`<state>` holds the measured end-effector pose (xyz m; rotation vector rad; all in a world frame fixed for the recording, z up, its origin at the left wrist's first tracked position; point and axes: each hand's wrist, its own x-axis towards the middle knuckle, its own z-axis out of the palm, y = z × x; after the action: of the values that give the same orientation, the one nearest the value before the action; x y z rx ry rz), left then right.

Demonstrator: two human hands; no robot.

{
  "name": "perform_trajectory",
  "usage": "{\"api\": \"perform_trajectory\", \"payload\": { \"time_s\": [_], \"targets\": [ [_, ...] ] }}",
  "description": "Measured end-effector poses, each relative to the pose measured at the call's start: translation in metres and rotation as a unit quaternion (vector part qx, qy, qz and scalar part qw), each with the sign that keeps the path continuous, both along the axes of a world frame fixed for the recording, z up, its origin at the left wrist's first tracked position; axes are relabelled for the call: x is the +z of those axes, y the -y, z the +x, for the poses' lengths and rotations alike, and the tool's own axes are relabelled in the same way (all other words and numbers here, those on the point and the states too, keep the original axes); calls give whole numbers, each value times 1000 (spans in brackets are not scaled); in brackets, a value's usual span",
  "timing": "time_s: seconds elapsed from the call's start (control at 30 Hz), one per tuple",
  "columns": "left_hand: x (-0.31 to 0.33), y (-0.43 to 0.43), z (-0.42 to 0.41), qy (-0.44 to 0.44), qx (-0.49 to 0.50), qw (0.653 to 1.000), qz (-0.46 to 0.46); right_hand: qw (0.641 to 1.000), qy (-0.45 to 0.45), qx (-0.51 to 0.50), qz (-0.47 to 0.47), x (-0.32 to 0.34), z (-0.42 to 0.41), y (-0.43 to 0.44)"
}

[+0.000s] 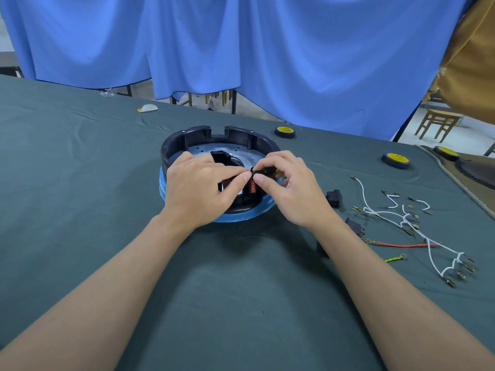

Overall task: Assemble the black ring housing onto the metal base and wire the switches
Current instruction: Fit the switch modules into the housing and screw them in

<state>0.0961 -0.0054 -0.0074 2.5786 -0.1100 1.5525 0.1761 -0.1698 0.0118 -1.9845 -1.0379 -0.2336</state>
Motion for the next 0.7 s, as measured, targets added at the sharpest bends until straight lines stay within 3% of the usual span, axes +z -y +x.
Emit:
{"api": "perform_trajectory", "payload": {
  "time_s": [0.3,0.47,0.53,0.7],
  "targets": [
    [-1,7,-3,-15,16,1000,-15,998,31,-39,-34,1,-7,1],
    [-3,18,-5,-6,41,997,-68,995,-9,-98,28,20,-3,32],
    [-3,21,-5,-7,49,996,-80,989,-21,-145,-16,28,5,53],
    [-7,24,-1,-2,54,995,-78,944,-12,-217,-249,17,15,91]
  ]
}}
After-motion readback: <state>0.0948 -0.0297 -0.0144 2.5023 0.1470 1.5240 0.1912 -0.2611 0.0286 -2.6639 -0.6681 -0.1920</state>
